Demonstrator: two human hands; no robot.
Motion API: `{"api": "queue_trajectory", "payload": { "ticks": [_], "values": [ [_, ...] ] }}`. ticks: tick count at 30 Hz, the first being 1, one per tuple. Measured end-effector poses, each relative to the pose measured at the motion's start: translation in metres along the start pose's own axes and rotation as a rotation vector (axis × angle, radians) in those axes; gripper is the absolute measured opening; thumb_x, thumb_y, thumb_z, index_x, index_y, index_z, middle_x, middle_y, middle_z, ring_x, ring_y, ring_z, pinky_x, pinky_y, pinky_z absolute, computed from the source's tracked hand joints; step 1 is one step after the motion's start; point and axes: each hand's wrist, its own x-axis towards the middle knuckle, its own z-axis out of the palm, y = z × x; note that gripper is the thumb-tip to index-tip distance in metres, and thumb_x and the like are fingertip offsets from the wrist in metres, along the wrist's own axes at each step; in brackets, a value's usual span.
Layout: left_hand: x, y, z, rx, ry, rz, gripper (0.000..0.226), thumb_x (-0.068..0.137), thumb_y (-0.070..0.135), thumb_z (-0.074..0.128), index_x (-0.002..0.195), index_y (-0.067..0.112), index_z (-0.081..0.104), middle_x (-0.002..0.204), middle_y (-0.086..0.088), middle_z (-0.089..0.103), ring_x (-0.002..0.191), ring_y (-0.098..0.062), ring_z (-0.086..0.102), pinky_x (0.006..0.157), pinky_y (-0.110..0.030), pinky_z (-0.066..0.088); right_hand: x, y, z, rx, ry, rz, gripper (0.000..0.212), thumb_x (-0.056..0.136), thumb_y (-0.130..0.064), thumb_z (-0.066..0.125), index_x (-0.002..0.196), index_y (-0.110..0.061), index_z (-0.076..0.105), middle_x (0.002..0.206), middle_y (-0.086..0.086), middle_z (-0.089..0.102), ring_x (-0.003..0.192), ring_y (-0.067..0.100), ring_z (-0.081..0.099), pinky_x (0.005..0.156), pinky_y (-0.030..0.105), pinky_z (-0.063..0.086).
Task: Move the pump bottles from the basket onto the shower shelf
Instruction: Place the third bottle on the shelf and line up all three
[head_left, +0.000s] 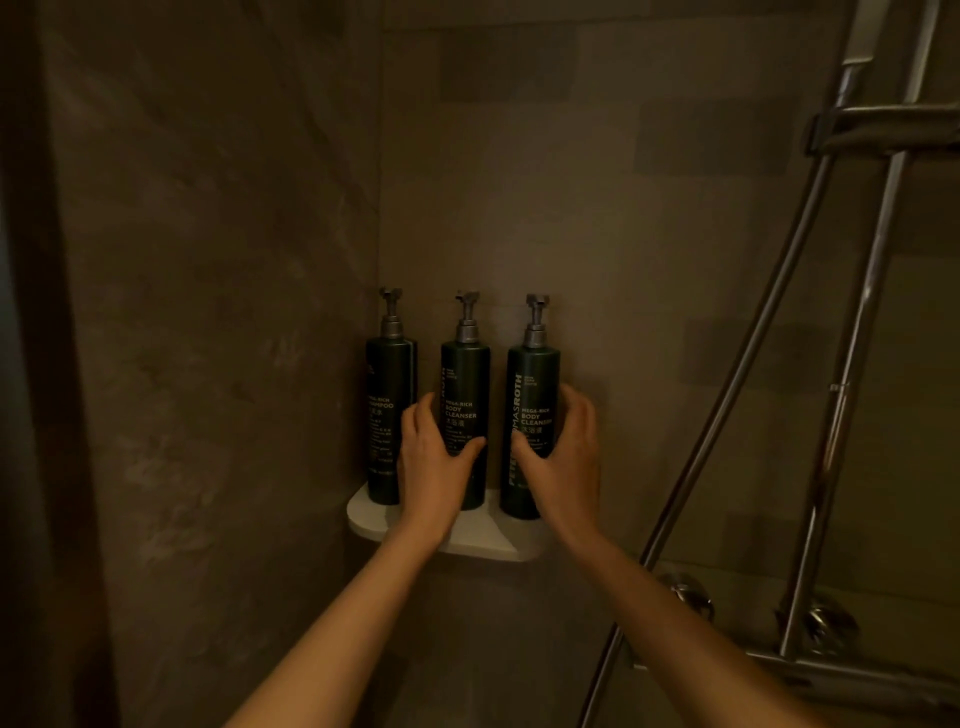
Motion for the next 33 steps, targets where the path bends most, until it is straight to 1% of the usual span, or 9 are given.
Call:
{"api": "queue_trajectory", "payload": {
  "ticks": [3, 5, 7, 10, 13, 16, 20, 23, 33],
  "values": [
    [0.001, 0.013, -0.016, 0.094, 0.131, 0.166, 0.06, 0.089, 0.023, 0.061, 0.142, 0.013, 0.033, 0.145, -0.005, 0.035, 0.129, -0.015, 0.04, 0.099, -0.019, 0.03, -0.004, -0.021, 0.003, -0.065, 0.024, -0.174, 0.066, 0.085, -0.021, 0.063, 0.143, -0.016, 0.031, 0.148, 0.002, 0.031, 0.133, 0.01, 0.032, 0.107, 0.023, 0.031],
    [0.009, 0.016, -0.026, 0.136, 0.208, 0.229, 0.055, 0.089, 0.019, 0.059, 0.139, 0.011, 0.038, 0.142, -0.007, 0.039, 0.127, -0.017, 0.042, 0.099, -0.02, 0.031, -0.007, -0.034, 0.012, -0.1, 0.004, -0.24, 0.063, 0.088, -0.019, 0.06, 0.144, -0.015, 0.031, 0.15, 0.004, 0.031, 0.138, 0.014, 0.03, 0.112, 0.026, 0.027],
    [0.019, 0.011, -0.033, 0.167, 0.227, 0.233, 0.054, 0.089, 0.018, 0.057, 0.139, 0.011, 0.037, 0.142, -0.008, 0.039, 0.128, -0.019, 0.041, 0.101, -0.022, 0.032, -0.011, -0.044, 0.024, -0.137, -0.038, -0.273, 0.063, 0.09, -0.02, 0.057, 0.145, -0.014, 0.028, 0.152, 0.004, 0.029, 0.141, 0.014, 0.026, 0.113, 0.023, 0.02],
    [0.026, -0.006, -0.035, 0.191, 0.192, 0.138, 0.057, 0.091, 0.018, 0.055, 0.143, 0.008, 0.032, 0.146, -0.01, 0.033, 0.131, -0.023, 0.039, 0.104, -0.028, 0.033, -0.016, -0.048, 0.043, -0.178, -0.093, -0.225, 0.066, 0.092, -0.022, 0.054, 0.148, -0.013, 0.019, 0.156, 0.005, 0.02, 0.144, 0.016, 0.019, 0.114, 0.023, 0.017],
    [0.026, -0.023, -0.031, 0.146, 0.173, 0.017, 0.061, 0.092, 0.018, 0.054, 0.145, 0.008, 0.026, 0.147, -0.013, 0.033, 0.13, -0.027, 0.041, 0.104, -0.035, 0.037, -0.017, -0.043, 0.061, -0.254, -0.092, -0.094, 0.072, 0.092, -0.024, 0.054, 0.149, -0.01, 0.013, 0.157, 0.009, 0.014, 0.143, 0.022, 0.019, 0.114, 0.031, 0.023],
    [0.027, -0.034, -0.027, 0.065, 0.152, -0.073, 0.069, 0.088, 0.019, 0.061, 0.146, 0.011, 0.024, 0.143, -0.013, 0.038, 0.126, -0.028, 0.044, 0.101, -0.039, 0.04, -0.017, -0.04, 0.074, -0.296, -0.073, 0.009, 0.076, 0.091, -0.023, 0.057, 0.149, -0.008, 0.01, 0.155, 0.011, 0.018, 0.141, 0.024, 0.025, 0.111, 0.032, 0.029],
    [0.029, -0.043, -0.026, 0.013, 0.14, -0.1, 0.073, 0.083, 0.017, 0.068, 0.144, 0.012, 0.029, 0.14, -0.012, 0.042, 0.124, -0.027, 0.047, 0.098, -0.038, 0.041, -0.016, -0.037, 0.086, -0.317, -0.059, 0.082, 0.079, 0.09, -0.024, 0.058, 0.149, -0.007, 0.008, 0.154, 0.012, 0.023, 0.139, 0.026, 0.029, 0.108, 0.035, 0.034],
    [0.032, -0.047, -0.027, 0.004, 0.131, -0.094, 0.071, 0.083, 0.016, 0.067, 0.144, 0.012, 0.029, 0.141, -0.012, 0.042, 0.125, -0.028, 0.047, 0.099, -0.038, 0.04, -0.015, -0.035, 0.089, -0.348, -0.044, 0.067, 0.078, 0.09, -0.022, 0.058, 0.149, -0.006, 0.01, 0.151, 0.013, 0.027, 0.138, 0.027, 0.032, 0.107, 0.037, 0.036],
    [0.037, -0.051, -0.025, -0.028, 0.086, -0.087, 0.071, 0.087, 0.013, 0.062, 0.147, 0.011, 0.024, 0.143, -0.013, 0.041, 0.13, -0.028, 0.042, 0.104, -0.038, 0.036, -0.013, -0.034, 0.091, -0.307, -0.085, 0.064, 0.078, 0.091, -0.019, 0.055, 0.15, -0.007, 0.005, 0.152, 0.013, 0.025, 0.139, 0.027, 0.029, 0.11, 0.038, 0.033]
  ]
}}
